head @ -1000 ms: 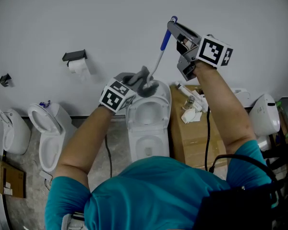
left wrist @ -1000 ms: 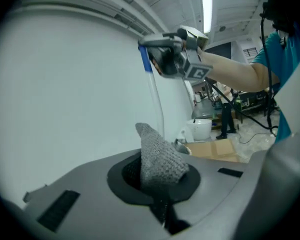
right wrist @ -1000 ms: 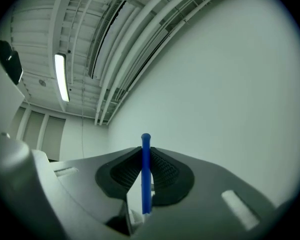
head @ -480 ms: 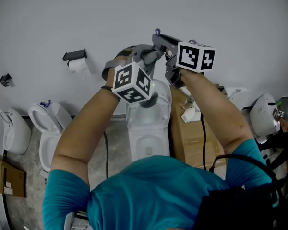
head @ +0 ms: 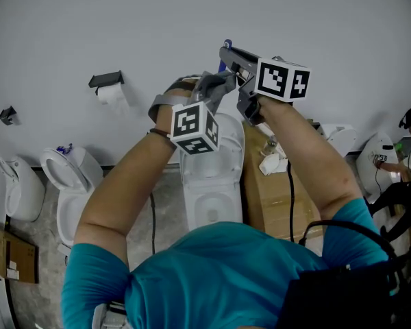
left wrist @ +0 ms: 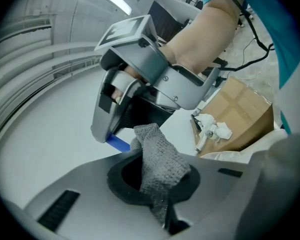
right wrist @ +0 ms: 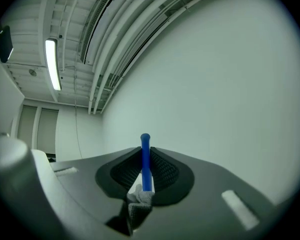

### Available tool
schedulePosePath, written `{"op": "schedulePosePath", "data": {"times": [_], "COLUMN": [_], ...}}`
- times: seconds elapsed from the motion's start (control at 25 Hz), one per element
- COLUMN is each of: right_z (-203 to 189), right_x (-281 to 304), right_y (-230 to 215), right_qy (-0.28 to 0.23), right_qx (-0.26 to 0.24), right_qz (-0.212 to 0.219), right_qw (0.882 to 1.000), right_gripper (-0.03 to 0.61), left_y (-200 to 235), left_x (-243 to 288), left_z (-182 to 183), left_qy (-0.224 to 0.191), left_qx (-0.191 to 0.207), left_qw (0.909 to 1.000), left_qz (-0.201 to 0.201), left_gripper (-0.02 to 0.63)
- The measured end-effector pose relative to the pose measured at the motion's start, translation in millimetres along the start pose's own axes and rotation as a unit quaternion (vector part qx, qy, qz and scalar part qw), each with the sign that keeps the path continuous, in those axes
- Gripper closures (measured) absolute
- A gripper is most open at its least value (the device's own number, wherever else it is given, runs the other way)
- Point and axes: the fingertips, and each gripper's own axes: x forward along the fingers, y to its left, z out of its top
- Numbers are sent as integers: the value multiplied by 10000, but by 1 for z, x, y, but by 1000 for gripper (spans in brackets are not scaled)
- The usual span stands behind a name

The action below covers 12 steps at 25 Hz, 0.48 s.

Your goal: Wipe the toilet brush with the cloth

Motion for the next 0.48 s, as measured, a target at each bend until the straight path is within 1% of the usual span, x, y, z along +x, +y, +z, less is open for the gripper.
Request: {"op": "schedulePosePath", "data": {"times": [0.32, 0.48], "right_z": [13, 21], "right_x": [-3, -5], "right_y": [-1, -3], "right_qy": [-183, -260], "right_qx": [62, 72], "right_qz": [48, 81], "right_qw": [9998, 9996], "right_gripper": [528, 528], "left_y": [-23, -33], "left_x": [5, 9], "left_z": [-12, -22], "left_qy": [126, 221], "left_qx": [120, 101], "left_qw": [9996, 9992], "left_qz": [-211, -307], "left_gripper": [601, 601]}}
